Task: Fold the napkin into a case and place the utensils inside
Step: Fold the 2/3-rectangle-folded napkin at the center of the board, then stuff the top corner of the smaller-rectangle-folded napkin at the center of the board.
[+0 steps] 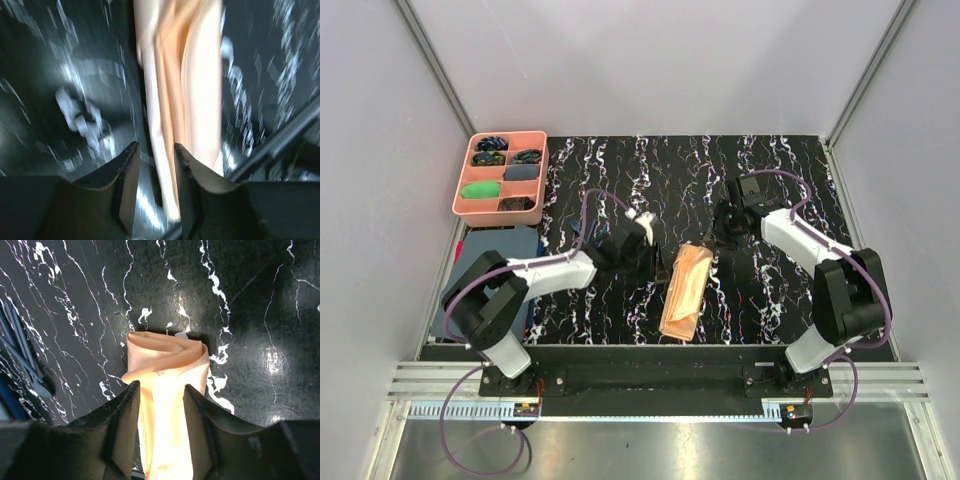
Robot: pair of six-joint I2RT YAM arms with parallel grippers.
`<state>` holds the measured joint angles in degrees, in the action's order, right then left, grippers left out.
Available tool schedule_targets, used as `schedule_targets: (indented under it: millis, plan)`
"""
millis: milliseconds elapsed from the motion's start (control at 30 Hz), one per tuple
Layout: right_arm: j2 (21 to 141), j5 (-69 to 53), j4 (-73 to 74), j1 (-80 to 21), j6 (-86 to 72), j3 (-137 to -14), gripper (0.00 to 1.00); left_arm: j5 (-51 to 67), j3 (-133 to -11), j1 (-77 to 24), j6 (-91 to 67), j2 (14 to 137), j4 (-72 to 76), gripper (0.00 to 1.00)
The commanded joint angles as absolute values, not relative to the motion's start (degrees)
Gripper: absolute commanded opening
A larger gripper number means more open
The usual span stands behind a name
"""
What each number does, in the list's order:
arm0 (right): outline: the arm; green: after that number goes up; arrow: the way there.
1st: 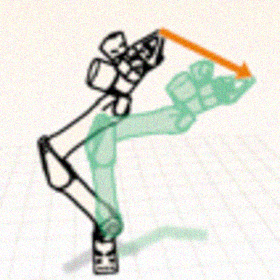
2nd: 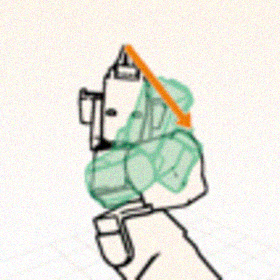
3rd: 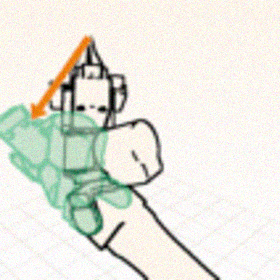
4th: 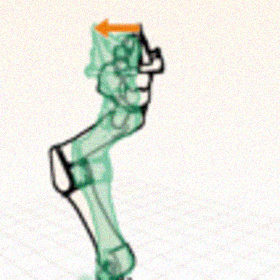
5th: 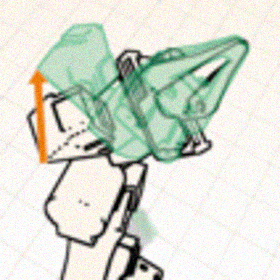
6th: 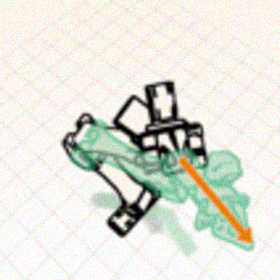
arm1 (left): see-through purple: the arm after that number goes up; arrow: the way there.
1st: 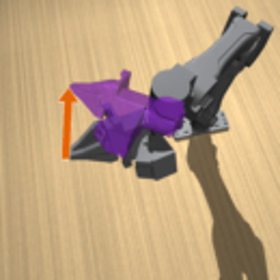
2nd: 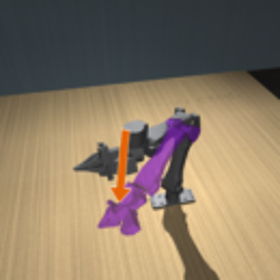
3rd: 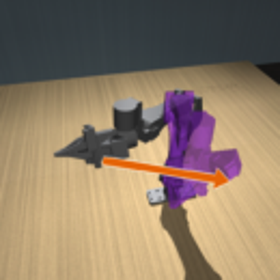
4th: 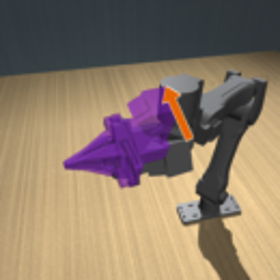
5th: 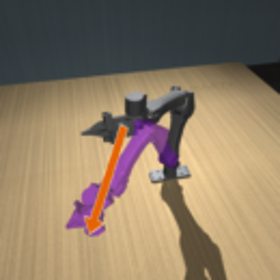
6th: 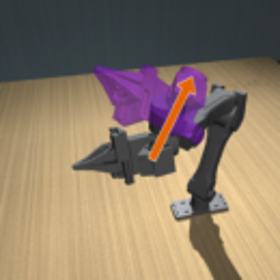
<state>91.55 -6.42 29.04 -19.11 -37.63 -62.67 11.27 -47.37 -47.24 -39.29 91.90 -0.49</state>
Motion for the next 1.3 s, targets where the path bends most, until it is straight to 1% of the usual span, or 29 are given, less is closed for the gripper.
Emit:
schedule_targets:
  millis: [0,67,167,333,500,533,633,900,1000,1100,1167,1267]
  plan:
    - [92.5,-10.5,26.8,-18.4,-36.7,-63.0,0.46,13.5,-57.6,-43.9,-33.6,97.5,-0.6,0.36]
    - [92.5,-10.3,26.4,-18.3,-36.9,-62.5,0.46,14.3,-61.8,-43.9,-32.0,99.9,-0.9,0.40]
    - [93.0,-10.7,25.7,-18.0,-37.2,-62.5,0.46,16.5,-66.5,-43.9,-31.2,104.6,-1.0,0.42]
    - [95.1,-12.0,24.8,-17.8,-37.7,-62.8,0.46,15.8,-70.4,-43.9,-30.3,110.0,-2.2,0.43]
    - [96.5,-12.7,24.2,-17.8,-37.9,-62.1,0.46,15.2,-70.8,-43.8,-30.6,111.2,-1.1,0.39]
    - [96.7,-12.7,23.9,-17.8,-37.9,-62.0,0.46,15.0,-70.7,-43.8,-30.8,111.4,-1.0,0.35]
    - [97.6,-13.2,23.3,-17.8,-37.9,-62.0,0.46,15.3,-71.2,-43.7,-31.2,112.1,-1.0,0.29]
    - [99.2,-14.6,22.4,-17.8,-38.2,-62.2,0.41,15.9,-71.1,-43.7,-32.0,113.0,-0.2,0.20]
    - [99.5,-15.0,22.3,-17.8,-38.5,-62.0,0.41,15.7,-71.0,-43.7,-31.9,112.9,-0.2,0.17]
    - [99.8,-15.4,21.9,-17.8,-38.8,-61.3,0.44,15.6,-71.3,-43.7,-32.1,112.9,-0.4,0.15]
    - [99.9,-15.3,21.5,-17.8,-39.1,-60.8,0.41,15.8,-71.4,-43.7,-32.4,113.4,-0.3,0.14]
    - [99.7,-15.4,21.2,-17.8,-39.5,-60.6,0.32,16.3,-71.5,-43.7,-33.1,113.8,-0.2,0.13]
